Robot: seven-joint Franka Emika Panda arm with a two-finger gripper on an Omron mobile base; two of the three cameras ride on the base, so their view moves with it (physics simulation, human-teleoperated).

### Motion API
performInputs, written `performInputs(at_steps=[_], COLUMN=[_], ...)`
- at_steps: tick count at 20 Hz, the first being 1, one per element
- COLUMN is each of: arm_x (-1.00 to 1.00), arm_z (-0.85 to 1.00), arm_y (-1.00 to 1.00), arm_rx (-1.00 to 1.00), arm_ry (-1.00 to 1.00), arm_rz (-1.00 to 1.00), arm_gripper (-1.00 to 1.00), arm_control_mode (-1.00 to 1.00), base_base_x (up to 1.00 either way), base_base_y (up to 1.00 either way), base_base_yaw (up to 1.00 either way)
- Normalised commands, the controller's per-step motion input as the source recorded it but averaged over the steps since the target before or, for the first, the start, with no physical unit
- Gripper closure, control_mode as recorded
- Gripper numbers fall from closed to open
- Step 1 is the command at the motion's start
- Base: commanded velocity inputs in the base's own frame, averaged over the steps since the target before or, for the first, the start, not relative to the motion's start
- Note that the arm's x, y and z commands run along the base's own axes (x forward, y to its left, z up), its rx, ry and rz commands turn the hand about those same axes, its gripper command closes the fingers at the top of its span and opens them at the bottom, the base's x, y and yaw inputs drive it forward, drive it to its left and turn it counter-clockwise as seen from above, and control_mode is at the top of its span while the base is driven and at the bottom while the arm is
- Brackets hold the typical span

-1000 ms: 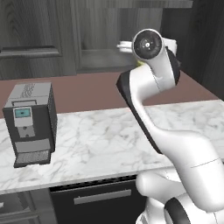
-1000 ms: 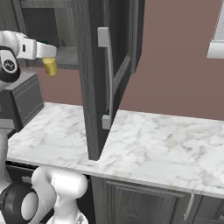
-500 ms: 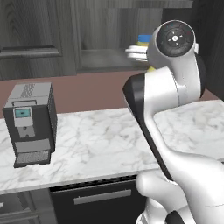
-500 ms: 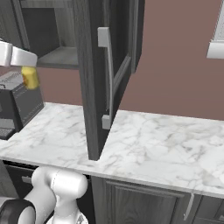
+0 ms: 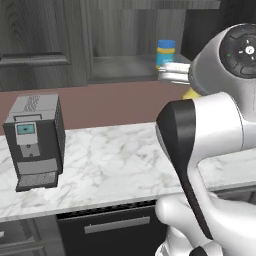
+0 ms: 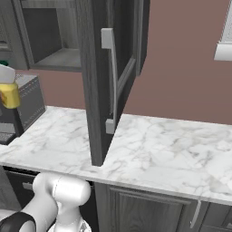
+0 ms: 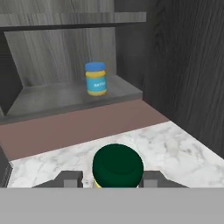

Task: Move the mustard and mayonnaise from the cabinet to the dining counter.

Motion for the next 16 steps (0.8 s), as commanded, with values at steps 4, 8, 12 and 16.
performInputs(at_steps=[4, 8, 12, 16], arm_x=[-0.86, -0.87, -0.39, -0.38], arm_z=[-0.16, -0.08, -0.04, -0.02], arm_y=[-0.11, -0.33, -0.17, -0.06], arm_rx=[0.00, 0.03, 0.00, 0.00], arm_ry=[0.00, 0.00, 0.00, 0.00], arm_rz=[0.02, 0.03, 0.01, 0.00], arm_gripper=[1.00, 1.00, 1.00, 1.00], arm_control_mode=[-1.00, -1.00, -1.00, -1.00], base_base_x=[0.00, 0.00, 0.00, 0.00], base_base_y=[0.00, 0.00, 0.00, 0.00], base_base_yaw=[0.00, 0.00, 0.00, 0.00])
